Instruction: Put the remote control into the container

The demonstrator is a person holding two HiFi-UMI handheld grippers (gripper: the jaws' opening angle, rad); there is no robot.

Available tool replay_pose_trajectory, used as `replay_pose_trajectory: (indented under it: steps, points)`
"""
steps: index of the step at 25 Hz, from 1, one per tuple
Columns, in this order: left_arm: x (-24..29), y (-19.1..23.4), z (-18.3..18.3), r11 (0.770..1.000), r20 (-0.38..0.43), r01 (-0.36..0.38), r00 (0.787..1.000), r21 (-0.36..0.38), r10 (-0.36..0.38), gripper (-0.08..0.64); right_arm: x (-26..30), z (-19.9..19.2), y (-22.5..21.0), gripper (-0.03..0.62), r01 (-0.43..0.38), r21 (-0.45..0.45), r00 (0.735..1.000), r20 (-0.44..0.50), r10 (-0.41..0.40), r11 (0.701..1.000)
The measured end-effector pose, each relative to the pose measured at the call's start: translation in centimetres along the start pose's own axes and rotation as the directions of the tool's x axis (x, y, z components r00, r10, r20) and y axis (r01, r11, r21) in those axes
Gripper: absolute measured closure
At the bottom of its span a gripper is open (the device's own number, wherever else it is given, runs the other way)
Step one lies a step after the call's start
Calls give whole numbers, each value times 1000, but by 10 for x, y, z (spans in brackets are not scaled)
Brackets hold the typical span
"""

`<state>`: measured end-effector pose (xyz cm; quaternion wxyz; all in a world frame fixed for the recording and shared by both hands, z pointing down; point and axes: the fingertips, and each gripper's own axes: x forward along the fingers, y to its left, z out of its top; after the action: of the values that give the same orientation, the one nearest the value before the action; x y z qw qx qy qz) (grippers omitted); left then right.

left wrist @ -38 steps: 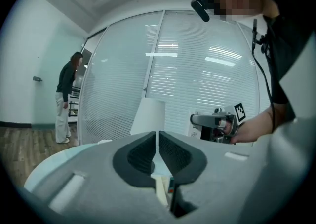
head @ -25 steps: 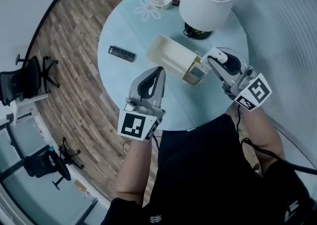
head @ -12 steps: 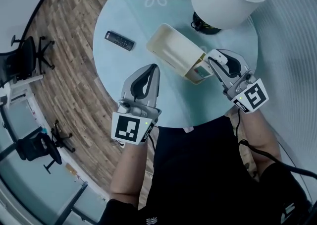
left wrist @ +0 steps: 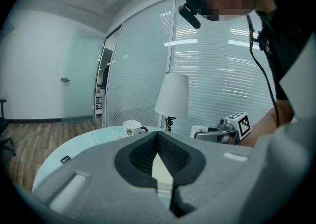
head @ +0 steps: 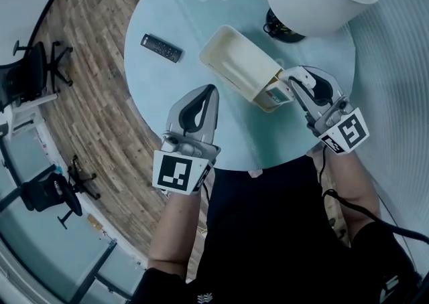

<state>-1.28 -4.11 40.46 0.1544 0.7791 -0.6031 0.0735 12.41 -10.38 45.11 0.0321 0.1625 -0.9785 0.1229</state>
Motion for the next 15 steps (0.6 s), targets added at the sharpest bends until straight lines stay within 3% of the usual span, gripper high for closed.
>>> replay_pose_trajectory:
  steps: [7, 15]
  points:
    - [-4, -1, 14, 1000, 9, -3, 1000, 28, 2, 560, 0, -1, 7, 482, -15, 3, 999, -42, 15, 1000]
    - [-15, -4, 16, 999, 8, -12, 1000, 39, 11, 560, -3, -2, 14, 424, -49, 29, 997, -61, 51, 998]
